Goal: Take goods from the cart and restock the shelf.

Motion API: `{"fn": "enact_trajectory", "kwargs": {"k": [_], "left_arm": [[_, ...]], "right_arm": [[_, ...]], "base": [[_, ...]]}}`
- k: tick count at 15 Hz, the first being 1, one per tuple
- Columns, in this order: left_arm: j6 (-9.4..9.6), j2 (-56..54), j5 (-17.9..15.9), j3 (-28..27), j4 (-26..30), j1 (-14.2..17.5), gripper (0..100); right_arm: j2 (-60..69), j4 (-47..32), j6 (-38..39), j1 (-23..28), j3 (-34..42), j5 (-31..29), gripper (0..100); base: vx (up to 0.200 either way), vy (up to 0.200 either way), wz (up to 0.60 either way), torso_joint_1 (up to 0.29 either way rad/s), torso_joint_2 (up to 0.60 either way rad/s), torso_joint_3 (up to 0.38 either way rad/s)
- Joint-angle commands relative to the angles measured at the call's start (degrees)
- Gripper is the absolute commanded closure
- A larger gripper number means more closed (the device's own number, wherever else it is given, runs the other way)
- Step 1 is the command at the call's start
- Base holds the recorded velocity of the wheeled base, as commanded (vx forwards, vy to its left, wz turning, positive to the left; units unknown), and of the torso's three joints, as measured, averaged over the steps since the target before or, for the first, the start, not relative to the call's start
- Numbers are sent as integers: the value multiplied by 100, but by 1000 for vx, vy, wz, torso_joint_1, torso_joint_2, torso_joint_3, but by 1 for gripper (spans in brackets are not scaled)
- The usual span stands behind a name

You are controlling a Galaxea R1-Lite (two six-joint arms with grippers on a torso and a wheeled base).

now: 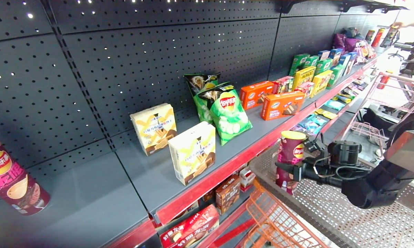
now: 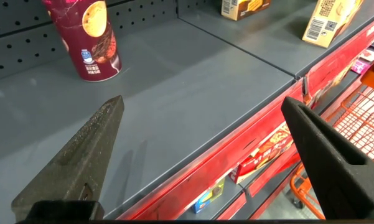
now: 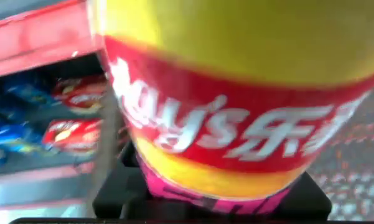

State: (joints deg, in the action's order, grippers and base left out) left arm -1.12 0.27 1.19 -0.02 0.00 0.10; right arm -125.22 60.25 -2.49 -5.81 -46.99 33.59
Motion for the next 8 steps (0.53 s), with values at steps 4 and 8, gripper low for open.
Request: {"fn": "enact_trajectory", "kwargs": {"k": [4, 8], "left_arm": [[-2, 8, 4, 2, 0, -1, 0], [-2, 8, 4, 2, 0, -1, 0]], "right_arm": [[1852, 31, -6, 19, 1421, 8, 100], [3935, -268, -6, 362, 2783, -10, 100]], "base": [[0, 0, 0, 0, 0, 0], [0, 0, 0, 0, 0, 0]]}}
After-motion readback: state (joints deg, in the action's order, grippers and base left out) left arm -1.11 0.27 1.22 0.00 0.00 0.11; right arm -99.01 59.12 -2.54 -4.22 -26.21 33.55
